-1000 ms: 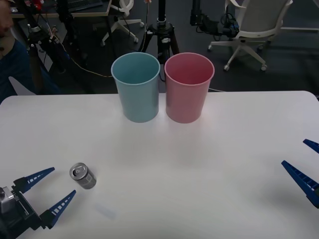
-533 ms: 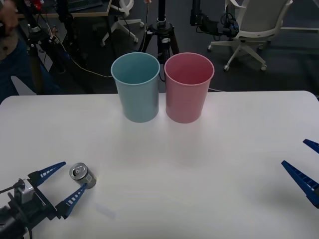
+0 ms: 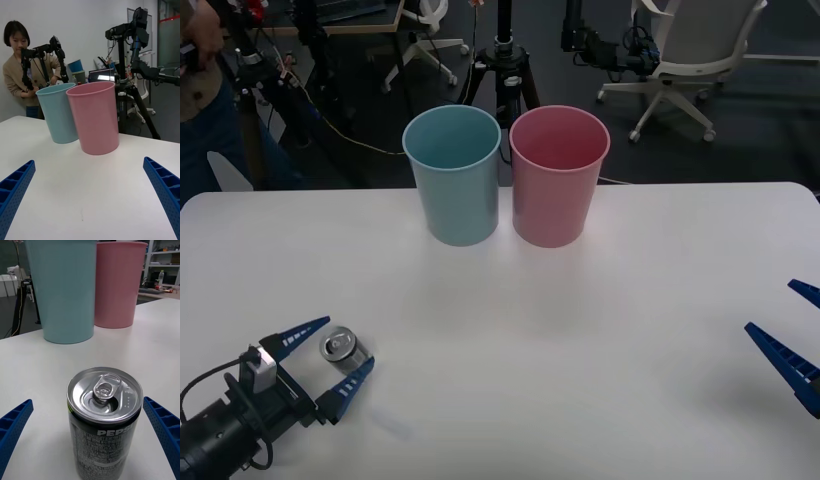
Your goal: Grasp the object on the table and drop it into the matching bin: aluminum can to the light blue bin, PET bottle to the pink bin.
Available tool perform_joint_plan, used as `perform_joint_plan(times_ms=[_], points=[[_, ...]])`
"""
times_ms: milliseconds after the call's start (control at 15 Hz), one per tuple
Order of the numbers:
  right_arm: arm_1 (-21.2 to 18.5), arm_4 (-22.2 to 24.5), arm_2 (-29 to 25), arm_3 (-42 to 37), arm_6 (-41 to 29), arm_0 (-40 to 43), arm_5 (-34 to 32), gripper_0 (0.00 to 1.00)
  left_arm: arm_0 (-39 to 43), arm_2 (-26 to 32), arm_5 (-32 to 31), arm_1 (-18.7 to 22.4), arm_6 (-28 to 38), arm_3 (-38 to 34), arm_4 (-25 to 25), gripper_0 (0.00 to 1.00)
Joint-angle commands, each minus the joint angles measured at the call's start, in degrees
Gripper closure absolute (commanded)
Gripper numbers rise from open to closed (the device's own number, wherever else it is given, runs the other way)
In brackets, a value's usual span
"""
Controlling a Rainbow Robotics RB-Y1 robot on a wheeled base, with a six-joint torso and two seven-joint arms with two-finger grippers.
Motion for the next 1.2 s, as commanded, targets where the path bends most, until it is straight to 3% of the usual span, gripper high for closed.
perform_joint_plan(times_ms=[67,333,533,600,667,800,1200], points=[[0.0,0.0,0.0,0.0,0.0,0.0,0.0,0.00,-0.4,-0.5,0.5,-0.3,0.2,0.0,-0.2,0.00],[0.0,0.0,0.0,0.0,0.0,0.0,0.0,0.00,-0.8,-1.0,1.6,-0.3,0.4,0.0,-0.2,0.00],[0.0,0.0,0.0,0.0,0.0,0.0,0.0,0.00,-1.1,-1.0,1.8,-0.3,0.6,0.0,-0.3,0.40],[0.0,0.0,0.0,0.0,0.0,0.0,0.0,0.00,-1.1,-1.0,1.8,-0.3,0.8,0.0,-0.3,0.62],[0.0,0.0,0.0,0.0,0.0,0.0,0.0,0.00,-1.1,-1.0,1.8,-0.3,0.9,0.0,-0.3,0.77],[0.0,0.0,0.0,0.0,0.0,0.0,0.0,0.00,-1.1,-1.4,1.8,-0.3,1.3,0.0,-0.3,0.97],[0.0,0.0,0.0,0.0,0.0,0.0,0.0,0.00,-1.0,-1.0,0.9,-0.3,2.2,-0.5,-0.1,0.99]])
